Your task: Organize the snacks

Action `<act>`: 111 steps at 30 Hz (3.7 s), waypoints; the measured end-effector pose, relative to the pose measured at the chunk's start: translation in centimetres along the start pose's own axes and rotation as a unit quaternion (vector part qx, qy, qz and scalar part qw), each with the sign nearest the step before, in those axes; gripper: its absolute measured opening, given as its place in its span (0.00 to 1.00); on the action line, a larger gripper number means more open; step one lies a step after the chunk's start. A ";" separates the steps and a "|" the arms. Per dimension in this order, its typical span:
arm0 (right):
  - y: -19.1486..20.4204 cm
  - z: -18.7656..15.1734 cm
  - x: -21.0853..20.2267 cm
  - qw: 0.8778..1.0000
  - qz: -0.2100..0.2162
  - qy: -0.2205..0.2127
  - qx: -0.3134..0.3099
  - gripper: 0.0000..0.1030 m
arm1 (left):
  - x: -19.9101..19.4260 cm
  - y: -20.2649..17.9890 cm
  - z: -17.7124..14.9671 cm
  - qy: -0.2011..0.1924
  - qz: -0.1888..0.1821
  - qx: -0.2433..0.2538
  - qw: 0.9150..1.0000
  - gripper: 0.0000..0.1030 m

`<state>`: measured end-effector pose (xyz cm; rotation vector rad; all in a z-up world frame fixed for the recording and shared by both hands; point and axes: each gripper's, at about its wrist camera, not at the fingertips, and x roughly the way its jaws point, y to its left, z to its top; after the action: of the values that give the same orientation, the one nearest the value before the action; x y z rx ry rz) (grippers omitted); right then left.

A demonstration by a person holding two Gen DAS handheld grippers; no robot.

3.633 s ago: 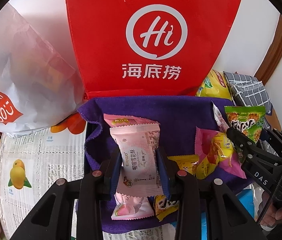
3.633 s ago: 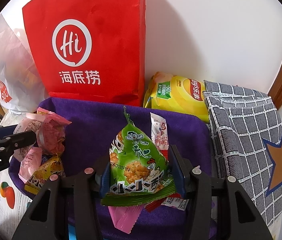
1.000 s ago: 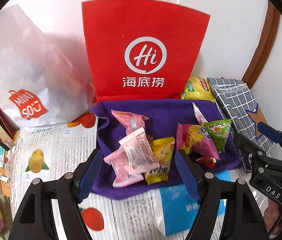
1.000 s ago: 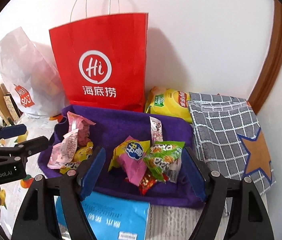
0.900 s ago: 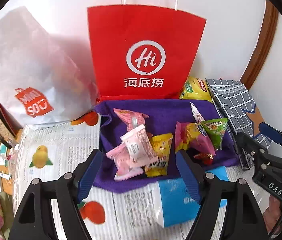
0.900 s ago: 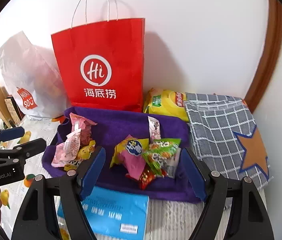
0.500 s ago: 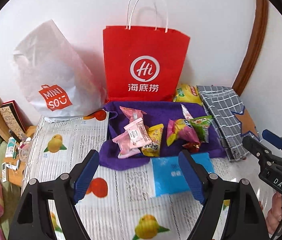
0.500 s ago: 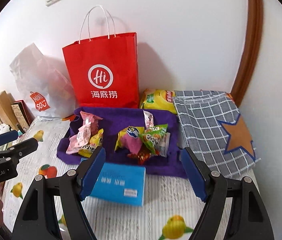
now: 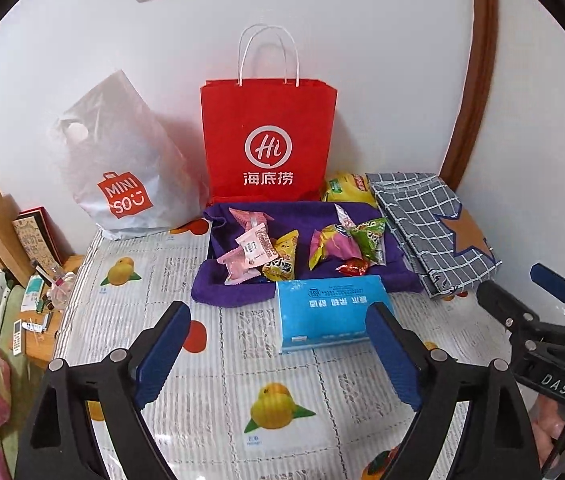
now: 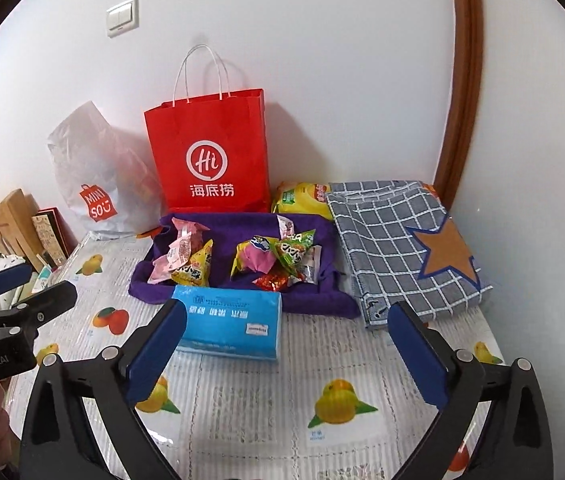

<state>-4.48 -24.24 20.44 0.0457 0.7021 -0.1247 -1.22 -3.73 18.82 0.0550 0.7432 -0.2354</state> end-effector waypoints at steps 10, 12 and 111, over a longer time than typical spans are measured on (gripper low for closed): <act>-0.2 -2.2 -2.1 1.000 -0.001 -0.003 -0.002 0.97 | -2.5 -0.7 -2.8 -0.015 0.004 -0.011 1.000 0.88; -0.2 -2.6 -2.7 1.000 -0.003 -0.005 -0.007 0.97 | -3.1 -0.8 -3.3 -0.019 0.007 -0.013 1.000 0.88; -0.6 -5.5 -7.5 0.999 0.004 -0.031 -0.018 0.97 | -7.0 -1.9 -5.7 -0.037 0.014 -0.012 0.999 0.88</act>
<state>-13.72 -23.62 21.07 0.0105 0.6422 -0.1048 -10.45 -3.47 19.42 0.0327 0.6709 -0.2010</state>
